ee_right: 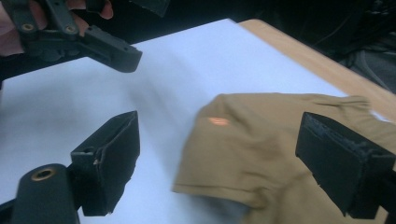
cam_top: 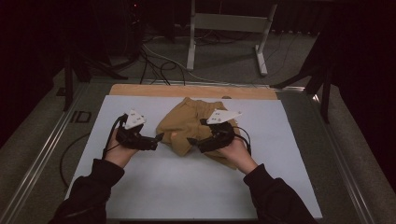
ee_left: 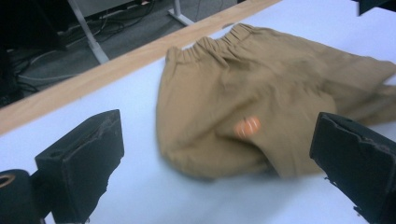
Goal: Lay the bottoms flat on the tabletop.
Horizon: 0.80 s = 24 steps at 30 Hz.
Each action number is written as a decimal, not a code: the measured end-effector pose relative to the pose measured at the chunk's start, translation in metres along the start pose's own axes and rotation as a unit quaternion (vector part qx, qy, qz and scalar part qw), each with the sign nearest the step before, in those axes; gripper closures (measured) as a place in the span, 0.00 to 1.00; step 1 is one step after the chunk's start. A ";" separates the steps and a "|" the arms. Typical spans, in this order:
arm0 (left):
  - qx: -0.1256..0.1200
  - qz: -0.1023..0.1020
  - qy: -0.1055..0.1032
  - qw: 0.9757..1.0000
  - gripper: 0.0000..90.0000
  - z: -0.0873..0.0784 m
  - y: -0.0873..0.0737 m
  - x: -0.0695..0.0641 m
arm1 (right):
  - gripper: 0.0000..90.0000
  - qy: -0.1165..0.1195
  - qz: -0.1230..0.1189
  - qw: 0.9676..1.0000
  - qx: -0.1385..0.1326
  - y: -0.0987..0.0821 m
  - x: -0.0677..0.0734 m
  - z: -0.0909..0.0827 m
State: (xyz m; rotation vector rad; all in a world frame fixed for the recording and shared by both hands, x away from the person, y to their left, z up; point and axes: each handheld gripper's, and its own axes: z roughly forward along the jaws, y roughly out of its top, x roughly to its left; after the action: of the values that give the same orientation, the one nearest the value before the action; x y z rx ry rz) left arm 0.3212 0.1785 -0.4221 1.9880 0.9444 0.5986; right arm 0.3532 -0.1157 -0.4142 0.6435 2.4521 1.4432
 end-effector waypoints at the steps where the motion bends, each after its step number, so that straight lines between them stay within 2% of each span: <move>1: 0.001 -0.001 0.000 1.000 0.05 -0.004 -0.005 -0.002 | 0.16 0.002 -0.002 1.000 0.002 0.001 0.004 0.004; 3: 0.002 0.000 0.006 1.000 0.05 -0.010 -0.017 -0.006 | 0.15 0.013 -0.010 1.000 0.014 0.003 0.011 0.013; 5: 0.009 0.000 0.003 1.000 0.05 -0.016 -0.029 -0.011 | 0.15 0.033 -0.005 0.999 0.017 0.001 0.019 0.023; 7: 0.008 -0.001 0.004 1.000 0.05 -0.022 -0.040 -0.017 | 0.18 0.024 -0.020 0.999 0.031 -0.002 0.027 0.035; 8: 0.010 -0.002 0.002 1.000 0.05 -0.024 -0.045 -0.020 | 0.22 0.036 -0.027 0.998 0.033 -0.004 0.030 0.040; 10: 0.013 -0.002 0.001 1.000 0.05 -0.027 -0.050 -0.022 | 0.23 0.040 -0.026 0.998 0.039 -0.007 0.034 0.046; 12: 0.013 -0.011 -0.003 1.000 0.05 -0.032 -0.062 -0.028 | 0.33 0.034 -0.040 0.997 0.064 -0.015 0.043 0.063; 13: 0.014 -0.013 -0.006 1.000 0.05 -0.035 -0.068 -0.031 | 0.34 0.035 -0.040 0.996 0.072 -0.018 0.045 0.068; 15: 0.016 -0.011 -0.005 1.000 0.05 -0.038 -0.074 -0.035 | 0.37 0.019 -0.058 0.994 0.095 -0.025 0.047 0.080; 16: 0.016 -0.011 -0.005 1.000 0.05 -0.038 -0.074 -0.035 | 0.37 0.019 -0.058 0.994 0.095 -0.025 0.047 0.080; 17: 0.021 -0.009 -0.006 1.000 0.05 -0.041 -0.080 -0.038 | 0.37 0.006 -0.063 0.992 0.110 -0.029 0.047 0.085; 18: 0.024 -0.005 -0.004 1.000 0.05 -0.042 -0.082 -0.039 | 0.41 -0.015 -0.063 0.990 0.128 -0.039 0.041 0.094; 19: 0.024 -0.005 -0.004 1.000 0.05 -0.043 -0.084 -0.040 | 0.44 -0.022 -0.060 0.988 0.137 -0.042 0.039 0.097; 20: 0.025 -0.006 -0.004 1.000 0.05 -0.044 -0.084 -0.039 | 0.49 -0.027 -0.054 0.988 0.144 -0.045 0.037 0.099; 21: 0.025 -0.008 -0.003 1.000 0.05 -0.045 -0.085 -0.039 | 0.51 -0.031 -0.055 0.986 0.153 -0.047 0.034 0.101; 22: 0.025 -0.008 -0.003 1.000 0.05 -0.045 -0.085 -0.039 | 0.51 -0.031 -0.055 0.986 0.153 -0.047 0.034 0.101; 23: 0.024 -0.009 -0.003 1.000 0.05 -0.045 -0.086 -0.038 | 0.53 -0.036 -0.044 0.985 0.163 -0.049 0.033 0.103; 24: 0.023 -0.011 -0.001 1.000 0.05 -0.045 -0.086 -0.037 | 0.63 -0.051 -0.038 0.984 0.168 -0.052 0.031 0.105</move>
State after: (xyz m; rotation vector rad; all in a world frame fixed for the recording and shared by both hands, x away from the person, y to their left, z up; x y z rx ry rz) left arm 0.2331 0.2024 -0.4723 2.0170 0.9847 0.5664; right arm 0.3548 -0.0422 -0.5104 0.6609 2.6277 0.9515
